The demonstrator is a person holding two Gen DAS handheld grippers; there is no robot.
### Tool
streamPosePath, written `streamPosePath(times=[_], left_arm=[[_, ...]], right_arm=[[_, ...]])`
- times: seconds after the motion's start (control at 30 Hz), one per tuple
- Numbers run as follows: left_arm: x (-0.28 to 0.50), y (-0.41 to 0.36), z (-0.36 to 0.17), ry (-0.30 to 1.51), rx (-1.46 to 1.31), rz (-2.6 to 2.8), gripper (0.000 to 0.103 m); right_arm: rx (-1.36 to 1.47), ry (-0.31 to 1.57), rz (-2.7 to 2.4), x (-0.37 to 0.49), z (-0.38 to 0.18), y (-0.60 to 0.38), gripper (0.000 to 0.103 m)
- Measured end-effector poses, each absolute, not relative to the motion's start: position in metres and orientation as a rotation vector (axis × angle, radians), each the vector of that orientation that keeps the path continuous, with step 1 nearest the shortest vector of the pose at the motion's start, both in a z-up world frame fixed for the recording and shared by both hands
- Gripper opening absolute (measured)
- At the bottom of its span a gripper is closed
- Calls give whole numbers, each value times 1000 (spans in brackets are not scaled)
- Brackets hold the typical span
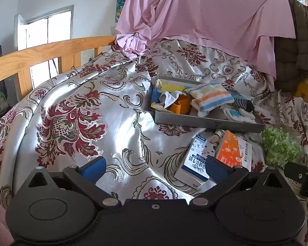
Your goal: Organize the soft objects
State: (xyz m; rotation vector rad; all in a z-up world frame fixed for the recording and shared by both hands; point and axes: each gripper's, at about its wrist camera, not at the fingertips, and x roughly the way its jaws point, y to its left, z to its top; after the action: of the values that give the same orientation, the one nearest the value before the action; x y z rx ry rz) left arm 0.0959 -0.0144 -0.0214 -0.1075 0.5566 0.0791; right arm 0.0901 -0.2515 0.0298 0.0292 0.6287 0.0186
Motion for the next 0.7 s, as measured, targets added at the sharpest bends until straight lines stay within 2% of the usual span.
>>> streamPosePath(times=[0.7], left_arm=[[95, -17, -23, 575, -89, 81, 102]], right_arm=[[41, 643, 29, 90, 26, -252, 103]])
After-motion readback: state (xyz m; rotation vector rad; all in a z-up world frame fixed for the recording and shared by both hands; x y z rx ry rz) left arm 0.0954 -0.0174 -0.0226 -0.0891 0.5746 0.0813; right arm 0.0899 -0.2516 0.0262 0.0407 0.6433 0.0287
